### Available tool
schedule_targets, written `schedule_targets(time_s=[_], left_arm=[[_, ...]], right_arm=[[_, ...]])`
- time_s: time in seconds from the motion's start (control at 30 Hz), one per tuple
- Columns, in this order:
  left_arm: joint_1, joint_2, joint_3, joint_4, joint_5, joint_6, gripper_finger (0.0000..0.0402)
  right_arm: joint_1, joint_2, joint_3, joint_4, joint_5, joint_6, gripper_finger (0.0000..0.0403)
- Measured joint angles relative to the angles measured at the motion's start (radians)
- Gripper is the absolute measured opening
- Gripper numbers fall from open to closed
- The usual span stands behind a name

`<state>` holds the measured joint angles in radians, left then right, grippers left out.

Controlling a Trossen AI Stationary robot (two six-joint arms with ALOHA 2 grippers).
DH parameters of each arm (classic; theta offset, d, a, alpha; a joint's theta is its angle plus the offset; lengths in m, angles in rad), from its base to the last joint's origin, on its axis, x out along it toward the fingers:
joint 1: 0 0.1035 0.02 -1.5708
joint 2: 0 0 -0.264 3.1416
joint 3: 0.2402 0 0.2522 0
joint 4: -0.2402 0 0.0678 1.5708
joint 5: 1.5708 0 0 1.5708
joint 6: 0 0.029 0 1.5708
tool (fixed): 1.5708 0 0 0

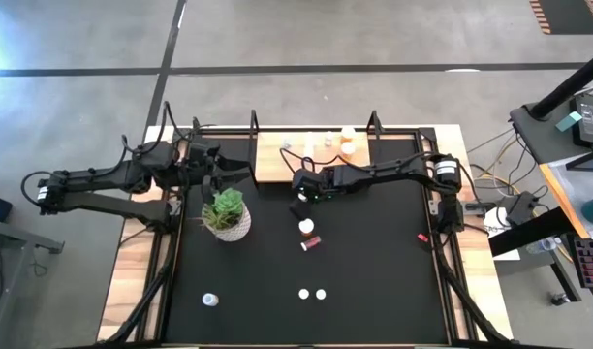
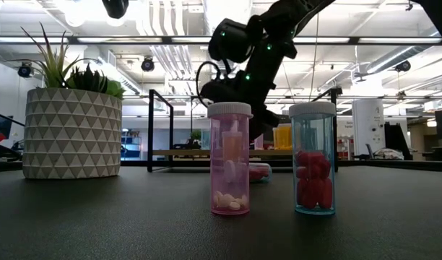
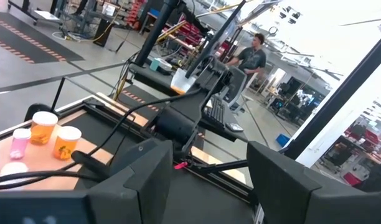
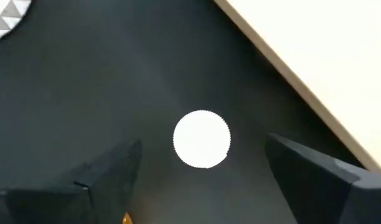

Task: Pick and place medicine bottles onto shelf by color
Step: Put the left pink pill bottle on the shelf aligned with the other pink pill bottle

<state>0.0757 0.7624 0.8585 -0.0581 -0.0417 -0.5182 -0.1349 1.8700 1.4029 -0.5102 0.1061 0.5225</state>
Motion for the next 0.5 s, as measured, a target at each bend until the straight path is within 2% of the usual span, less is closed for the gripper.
schedule_targets(time_s=[0.5], left_arm=[[0.000,-0.005,0.000,-0.003,0.003,0.001,0.0190]], right_arm=[[0.000,0.001,0.000,0.029,0.001,0.002,0.0166]])
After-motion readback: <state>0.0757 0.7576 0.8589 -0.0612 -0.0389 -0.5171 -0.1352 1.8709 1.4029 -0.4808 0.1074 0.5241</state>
